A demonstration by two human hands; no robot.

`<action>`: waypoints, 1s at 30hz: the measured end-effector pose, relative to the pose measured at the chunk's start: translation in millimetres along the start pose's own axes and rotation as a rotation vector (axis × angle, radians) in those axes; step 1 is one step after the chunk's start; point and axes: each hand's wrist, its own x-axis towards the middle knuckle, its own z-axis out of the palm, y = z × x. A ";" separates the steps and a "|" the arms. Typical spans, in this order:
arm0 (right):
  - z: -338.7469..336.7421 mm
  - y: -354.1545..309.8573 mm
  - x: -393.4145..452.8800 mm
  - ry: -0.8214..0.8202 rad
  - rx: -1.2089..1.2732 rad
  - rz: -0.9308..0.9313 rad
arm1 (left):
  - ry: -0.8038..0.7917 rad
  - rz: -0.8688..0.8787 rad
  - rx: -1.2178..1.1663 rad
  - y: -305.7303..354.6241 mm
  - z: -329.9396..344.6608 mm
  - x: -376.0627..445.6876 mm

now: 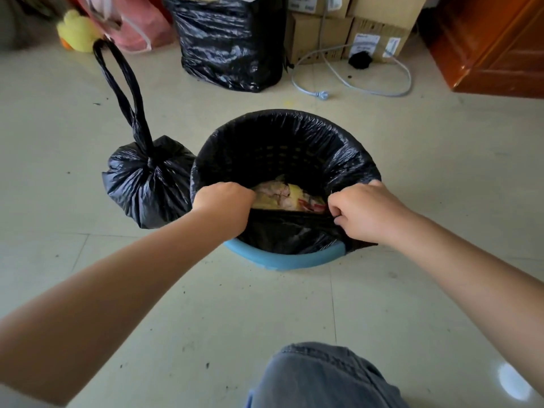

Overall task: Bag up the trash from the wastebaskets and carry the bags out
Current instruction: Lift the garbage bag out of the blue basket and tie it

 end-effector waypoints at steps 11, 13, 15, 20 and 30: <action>20.4 -10.0 -9.5 0.257 0.245 0.110 | 0.156 -0.020 -0.689 -3.7 6.6 -17.1; 23.6 -10.1 -11.1 0.128 0.081 0.114 | 0.093 0.018 -0.753 -6.5 4.5 -18.5; 21.6 -3.4 -16.4 0.197 0.010 0.136 | 0.018 0.079 -0.619 -13.0 3.1 -21.1; 12.1 25.2 -36.5 0.337 0.122 0.233 | 0.243 0.049 -0.288 -34.1 3.1 -31.9; 23.5 43.3 -37.2 0.525 0.713 0.320 | 0.431 -0.284 -0.616 -23.6 -16.6 -20.8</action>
